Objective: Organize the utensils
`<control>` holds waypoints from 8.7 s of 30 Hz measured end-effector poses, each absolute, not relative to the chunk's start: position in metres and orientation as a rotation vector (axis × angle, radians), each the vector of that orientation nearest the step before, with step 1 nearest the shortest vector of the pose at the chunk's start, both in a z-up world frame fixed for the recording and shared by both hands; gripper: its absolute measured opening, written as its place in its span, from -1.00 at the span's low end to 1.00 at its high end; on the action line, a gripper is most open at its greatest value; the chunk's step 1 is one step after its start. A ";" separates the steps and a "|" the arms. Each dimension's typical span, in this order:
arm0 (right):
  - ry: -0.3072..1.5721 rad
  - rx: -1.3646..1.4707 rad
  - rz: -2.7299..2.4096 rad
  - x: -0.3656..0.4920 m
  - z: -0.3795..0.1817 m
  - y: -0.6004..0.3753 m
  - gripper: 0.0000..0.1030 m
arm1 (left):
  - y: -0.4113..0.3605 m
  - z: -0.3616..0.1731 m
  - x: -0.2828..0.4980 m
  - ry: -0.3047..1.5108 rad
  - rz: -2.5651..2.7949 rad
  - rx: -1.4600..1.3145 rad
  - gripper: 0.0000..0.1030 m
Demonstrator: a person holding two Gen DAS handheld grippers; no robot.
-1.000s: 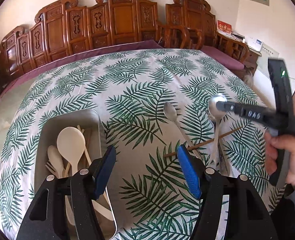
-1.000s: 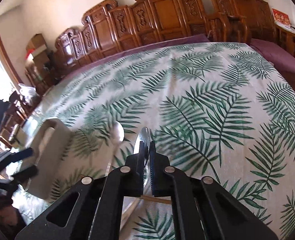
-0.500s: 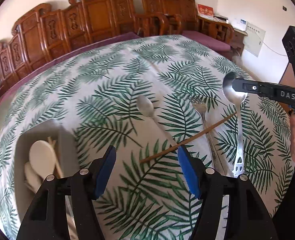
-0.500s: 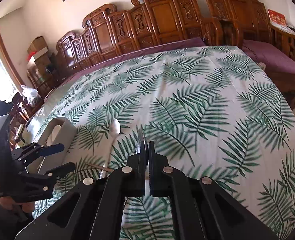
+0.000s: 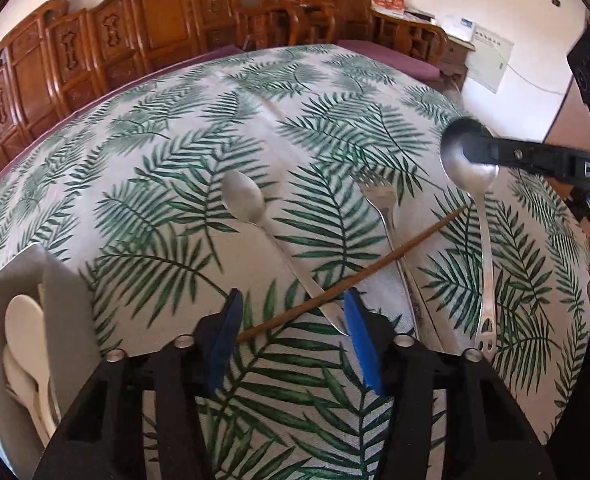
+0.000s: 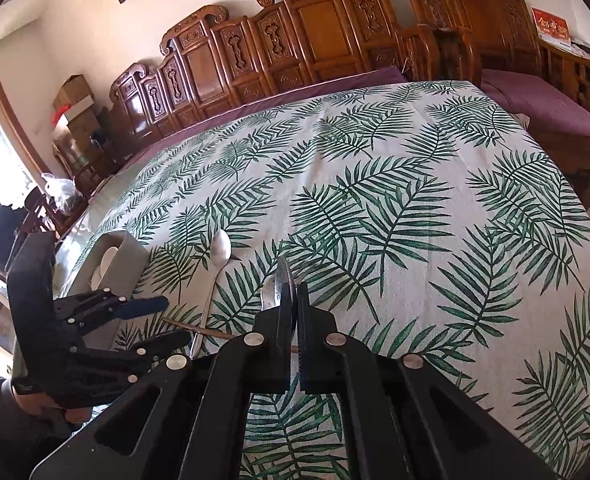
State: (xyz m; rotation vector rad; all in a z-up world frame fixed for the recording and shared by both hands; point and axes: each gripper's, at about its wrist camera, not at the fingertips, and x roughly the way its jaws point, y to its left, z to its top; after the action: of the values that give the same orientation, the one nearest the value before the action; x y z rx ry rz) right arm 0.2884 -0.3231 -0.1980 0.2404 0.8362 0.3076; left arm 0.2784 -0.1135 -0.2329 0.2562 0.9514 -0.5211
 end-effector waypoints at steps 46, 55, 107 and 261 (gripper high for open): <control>0.769 0.223 0.340 0.271 -0.176 -0.313 -0.94 | -0.091 -0.209 0.226 0.944 -0.527 0.182 -0.82; 0.785 0.223 0.328 0.272 -0.183 -0.321 -0.94 | -0.123 -0.236 0.227 0.995 -0.593 0.273 -0.44; 0.721 0.030 0.450 0.268 -0.121 -0.170 -0.94 | 0.078 -0.179 0.209 0.947 -0.239 -0.023 -0.91; 0.962 -0.054 0.389 0.329 -0.252 -0.292 -0.83 | -0.127 -0.229 0.357 0.967 -0.269 0.015 -0.96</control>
State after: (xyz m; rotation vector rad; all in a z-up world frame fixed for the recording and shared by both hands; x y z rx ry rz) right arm 0.3293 -0.2923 -0.2517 -0.0545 0.9617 0.3890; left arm 0.3572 -0.1271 -0.2289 0.0147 0.9669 -0.2687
